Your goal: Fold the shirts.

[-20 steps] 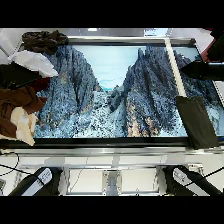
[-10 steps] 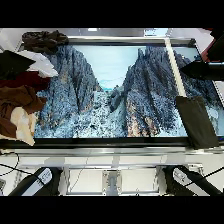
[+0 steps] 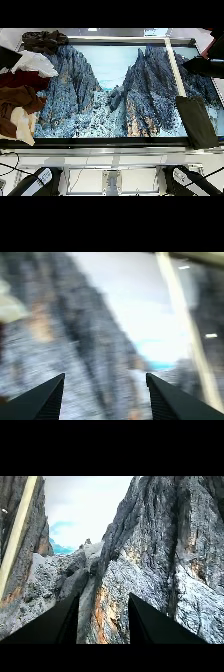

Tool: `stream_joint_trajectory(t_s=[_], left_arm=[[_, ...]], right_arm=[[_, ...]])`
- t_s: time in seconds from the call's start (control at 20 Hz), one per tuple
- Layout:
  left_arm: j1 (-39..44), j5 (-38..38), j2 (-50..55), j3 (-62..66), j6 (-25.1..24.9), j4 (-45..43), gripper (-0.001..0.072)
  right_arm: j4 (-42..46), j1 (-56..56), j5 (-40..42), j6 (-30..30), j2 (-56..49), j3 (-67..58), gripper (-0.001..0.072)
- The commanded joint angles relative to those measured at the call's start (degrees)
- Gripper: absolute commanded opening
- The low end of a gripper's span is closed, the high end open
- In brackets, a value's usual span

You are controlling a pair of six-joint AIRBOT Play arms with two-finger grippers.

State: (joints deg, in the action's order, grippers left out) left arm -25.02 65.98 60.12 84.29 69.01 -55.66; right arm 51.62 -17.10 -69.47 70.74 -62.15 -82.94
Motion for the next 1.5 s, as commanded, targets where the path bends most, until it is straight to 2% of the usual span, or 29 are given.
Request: stream_joint_trajectory(t_s=[0.0, 0.1, 0.4, 0.55, 0.7, 0.8, 0.85, 0.9, 1.15, 1.3, 1.4, 1.45], left_arm=[[0.00, -3.28, 2.60, -0.02, 8.17, -28.13, 0.0577], [0.00, -3.15, 6.38, -0.02, 10.60, -33.07, 0.0576], [0.02, -5.75, 19.04, -0.02, 10.38, -23.28, 0.0576], [0.02, -11.43, 24.96, -0.02, 9.55, -26.77, 0.0577], [0.02, -13.92, 30.75, -0.02, 13.38, -30.12, 0.0578], [0.02, -15.65, 33.99, -0.02, 13.73, -31.39, 0.0579], [0.00, -16.92, 35.34, 0.00, 13.75, -31.76, 0.0598], [0.00, -18.12, 36.46, 0.00, 13.79, -31.80, 0.0652], [0.00, -24.85, 39.78, 0.00, 16.94, -31.87, 0.0652], [0.00, -26.40, 41.07, 0.00, 17.42, -34.25, 0.0557], [0.00, -25.64, 41.88, 0.00, 17.40, -35.32, 0.0549], [0.00, -25.27, 42.14, 0.00, 17.38, -35.71, 0.0439]], right_arm=[[-1.62, 0.07, 1.42, 0.20, -0.04, -0.02, 0.0374], [-3.19, 0.07, 1.53, 0.22, -0.04, -0.02, 0.0375], [-9.35, 0.07, 4.28, 0.17, -0.04, -0.02, 0.0374], [-9.03, 0.07, 4.00, 0.22, -0.04, -0.02, 0.0375], [-9.18, 0.09, 2.47, 1.77, -0.04, -0.02, 0.0377], [-9.25, 0.13, 1.90, 3.72, -0.04, -0.02, 0.0457], [-9.25, 0.13, 1.57, 4.70, -0.04, -0.02, 0.0479], [-9.25, 0.13, 1.20, 5.01, -0.04, -0.02, 0.0495], [-9.27, 0.13, 0.81, 6.03, -0.04, -0.02, 0.0494], [-10.25, 0.13, 0.81, 6.03, -0.04, -0.02, 0.0493], [-10.54, 0.13, 0.83, 6.03, -0.04, -0.02, 0.0493], [-10.54, 0.13, 0.90, 6.03, -0.04, -0.02, 0.0492]])
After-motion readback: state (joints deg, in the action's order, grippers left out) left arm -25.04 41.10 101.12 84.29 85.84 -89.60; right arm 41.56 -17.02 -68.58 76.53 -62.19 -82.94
